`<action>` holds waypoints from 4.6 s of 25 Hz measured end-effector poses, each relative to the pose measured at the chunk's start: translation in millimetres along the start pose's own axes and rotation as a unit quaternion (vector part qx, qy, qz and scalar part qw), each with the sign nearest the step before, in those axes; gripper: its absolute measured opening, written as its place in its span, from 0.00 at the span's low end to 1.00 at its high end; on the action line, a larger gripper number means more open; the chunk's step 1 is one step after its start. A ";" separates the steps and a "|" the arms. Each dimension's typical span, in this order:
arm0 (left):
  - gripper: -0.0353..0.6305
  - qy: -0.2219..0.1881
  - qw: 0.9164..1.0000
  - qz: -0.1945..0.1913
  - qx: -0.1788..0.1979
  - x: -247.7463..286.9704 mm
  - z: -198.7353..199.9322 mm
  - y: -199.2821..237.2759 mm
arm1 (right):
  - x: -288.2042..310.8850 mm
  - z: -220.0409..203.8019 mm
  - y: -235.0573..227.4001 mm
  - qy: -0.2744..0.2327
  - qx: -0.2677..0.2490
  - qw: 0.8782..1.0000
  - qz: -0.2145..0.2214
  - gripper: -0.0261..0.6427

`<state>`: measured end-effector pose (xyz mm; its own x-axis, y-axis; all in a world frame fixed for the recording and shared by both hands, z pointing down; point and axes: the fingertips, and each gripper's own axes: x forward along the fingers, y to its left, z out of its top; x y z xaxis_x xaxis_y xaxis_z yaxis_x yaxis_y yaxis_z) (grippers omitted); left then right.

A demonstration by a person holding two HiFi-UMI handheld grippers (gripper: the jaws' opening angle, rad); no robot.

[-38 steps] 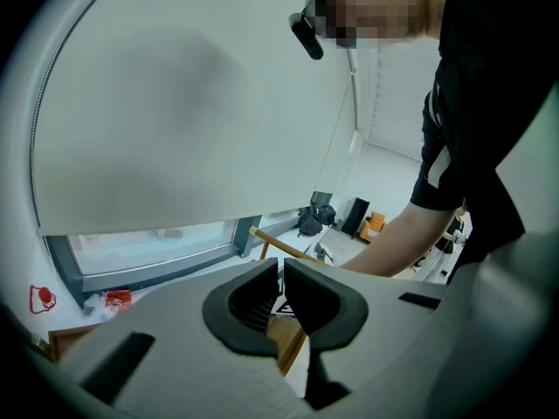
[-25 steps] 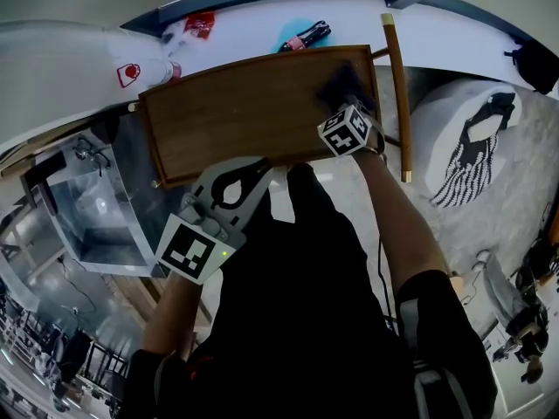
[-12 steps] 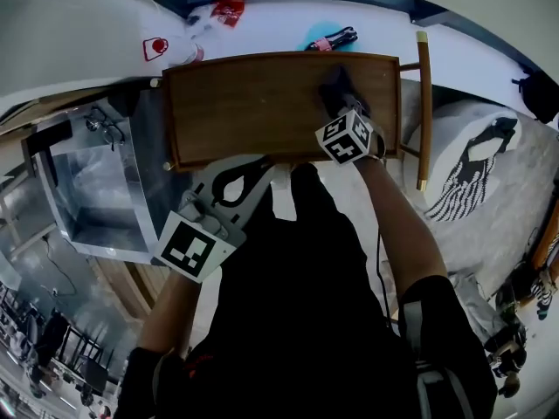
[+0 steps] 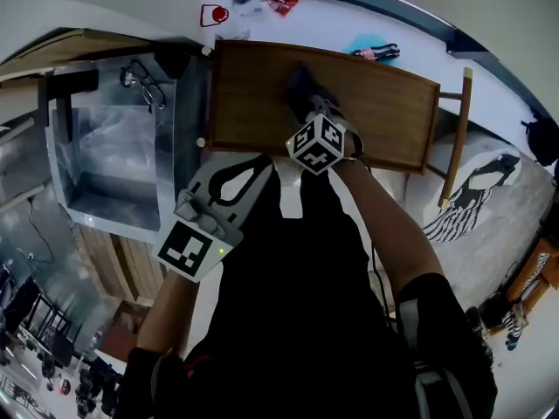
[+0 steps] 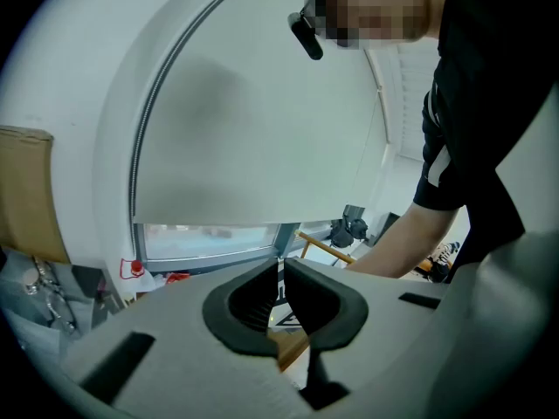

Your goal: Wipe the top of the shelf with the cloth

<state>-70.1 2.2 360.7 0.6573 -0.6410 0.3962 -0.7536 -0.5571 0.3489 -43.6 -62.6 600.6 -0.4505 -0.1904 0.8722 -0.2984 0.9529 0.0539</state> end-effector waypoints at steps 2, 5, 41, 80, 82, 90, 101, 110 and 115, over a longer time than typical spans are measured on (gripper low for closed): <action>0.11 -0.005 1.000 0.012 -0.007 -17.4 -3.9 12.3 | 11.9 20.9 21.7 -0.002 -0.019 1.000 0.017 0.08; 0.11 -0.011 0.999 0.034 -0.022 -42.6 -12.3 29.5 | 29.1 46.9 54.2 -0.004 -0.049 0.998 0.044 0.08; 0.11 -0.010 0.999 0.036 -0.029 -67.5 -31.8 32.9 | 61.6 25.7 118.7 0.042 -0.070 0.992 0.097 0.08; 0.11 0.033 0.995 -0.082 0.040 79.4 3.2 -87.1 | -26.9 -156.1 13.1 0.075 0.072 0.994 0.027 0.08; 0.11 0.034 0.995 -0.087 0.044 85.2 3.9 -93.1 | -31.8 -165.6 8.3 0.077 0.076 0.994 0.021 0.08; 0.11 0.036 0.992 -0.108 0.058 106.9 10.0 -118.1 | -55.6 -210.1 -13.6 0.088 0.128 0.988 -0.002 0.08; 0.11 0.041 0.988 -0.129 0.070 130.8 16.8 -143.7 | -80.9 -256.1 -37.3 0.101 0.175 0.979 -0.027 0.08; 0.11 0.044 0.984 -0.148 0.085 145.0 23.4 -159.4 | -96.9 -285.6 -48.4 0.109 0.204 0.972 -0.046 0.08; 0.11 0.046 0.983 -0.151 0.092 145.7 27.1 -162.4 | -105.6 -299.4 -55.3 0.112 0.228 0.965 -0.058 0.08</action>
<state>148.0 -15.0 338.8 0.8427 -0.3860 0.3753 -0.5057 -0.8066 0.3061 272.4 -24.6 651.1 -0.2136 -0.1847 0.9593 -0.6984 0.7155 -0.0177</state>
